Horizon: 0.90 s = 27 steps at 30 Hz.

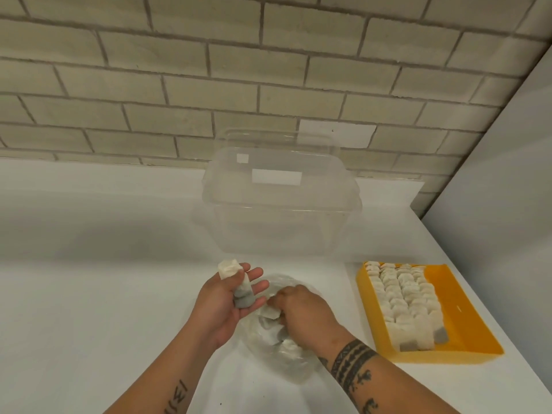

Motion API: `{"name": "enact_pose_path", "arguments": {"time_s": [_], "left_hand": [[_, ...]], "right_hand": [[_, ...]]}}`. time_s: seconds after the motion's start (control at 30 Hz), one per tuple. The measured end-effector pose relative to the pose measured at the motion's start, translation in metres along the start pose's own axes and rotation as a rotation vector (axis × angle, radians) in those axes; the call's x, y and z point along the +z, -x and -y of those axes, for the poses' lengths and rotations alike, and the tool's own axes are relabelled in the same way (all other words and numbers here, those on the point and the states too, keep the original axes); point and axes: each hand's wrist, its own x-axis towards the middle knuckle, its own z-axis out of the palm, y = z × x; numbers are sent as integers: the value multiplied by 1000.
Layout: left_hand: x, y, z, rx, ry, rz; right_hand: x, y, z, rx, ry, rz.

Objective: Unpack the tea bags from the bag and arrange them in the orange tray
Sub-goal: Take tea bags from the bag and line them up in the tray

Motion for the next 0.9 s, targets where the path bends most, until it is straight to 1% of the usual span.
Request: {"name": "enact_pose_path", "arguments": {"time_s": [0.1, 0.23, 0.3, 0.4, 0.47, 0.5, 0.6, 0.67, 0.77, 0.83, 0.9], "left_hand": [[-1, 3, 1, 20, -30, 26], [-1, 4, -3, 72, -163, 33], [4, 5, -6, 102, -265, 26], [15, 8, -8, 152, -468, 39], [21, 10, -9, 131, -588, 112], [24, 11, -9, 88, -613, 175], [30, 13, -7, -110, -563, 407], [32, 15, -6, -174, -535, 472], [30, 14, -4, -166, -451, 455], [26, 13, -3, -140, -407, 421], [24, 14, -2, -95, -362, 346]], "right_hand": [[5, -2, -8, -3, -39, -29], [-18, 7, -12, 29, -201, -32], [-41, 15, -13, 51, -255, 9], [-79, 25, -13, 18, -263, 124], [-102, 27, -12, -18, -248, 189], [-111, 27, -11, -25, -243, 223], [-128, 23, -9, -39, -268, 266], [-132, 18, -9, -10, -324, 254], [-126, 14, -9, 100, -475, 197], [-119, 13, -9, 176, -642, 114], [-112, 17, -10, 239, -828, 30]]}}
